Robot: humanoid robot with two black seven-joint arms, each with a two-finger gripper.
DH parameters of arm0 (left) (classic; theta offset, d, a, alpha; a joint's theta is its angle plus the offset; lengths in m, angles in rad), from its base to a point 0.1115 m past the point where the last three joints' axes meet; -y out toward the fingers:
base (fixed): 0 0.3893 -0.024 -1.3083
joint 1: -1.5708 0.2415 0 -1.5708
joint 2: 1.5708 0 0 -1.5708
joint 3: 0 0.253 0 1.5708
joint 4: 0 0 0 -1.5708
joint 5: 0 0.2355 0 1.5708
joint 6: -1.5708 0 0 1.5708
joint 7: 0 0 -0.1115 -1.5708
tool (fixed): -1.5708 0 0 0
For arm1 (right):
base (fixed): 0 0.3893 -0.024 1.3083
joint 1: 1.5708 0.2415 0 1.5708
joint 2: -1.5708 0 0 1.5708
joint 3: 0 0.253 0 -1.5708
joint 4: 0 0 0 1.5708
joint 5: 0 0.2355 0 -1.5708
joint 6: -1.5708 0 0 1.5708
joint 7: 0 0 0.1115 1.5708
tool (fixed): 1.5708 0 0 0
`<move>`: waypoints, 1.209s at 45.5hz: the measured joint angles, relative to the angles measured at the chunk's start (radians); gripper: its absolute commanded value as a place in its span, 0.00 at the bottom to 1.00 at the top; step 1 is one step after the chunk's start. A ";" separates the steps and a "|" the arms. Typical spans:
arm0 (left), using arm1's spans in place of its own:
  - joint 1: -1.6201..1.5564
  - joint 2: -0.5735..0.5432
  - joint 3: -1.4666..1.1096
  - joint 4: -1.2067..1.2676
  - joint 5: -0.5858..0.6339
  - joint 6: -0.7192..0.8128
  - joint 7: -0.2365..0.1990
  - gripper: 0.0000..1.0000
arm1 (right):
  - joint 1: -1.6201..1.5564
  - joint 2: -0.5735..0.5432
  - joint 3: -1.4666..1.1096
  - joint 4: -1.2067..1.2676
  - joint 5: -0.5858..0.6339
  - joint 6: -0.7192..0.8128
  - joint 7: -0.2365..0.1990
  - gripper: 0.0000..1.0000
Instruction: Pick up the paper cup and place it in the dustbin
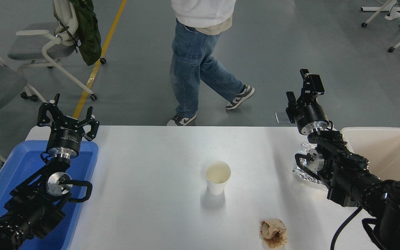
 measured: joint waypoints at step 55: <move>0.000 0.000 0.000 0.000 -0.001 0.000 0.000 0.99 | -0.005 -0.001 -0.001 0.000 0.000 0.000 0.000 1.00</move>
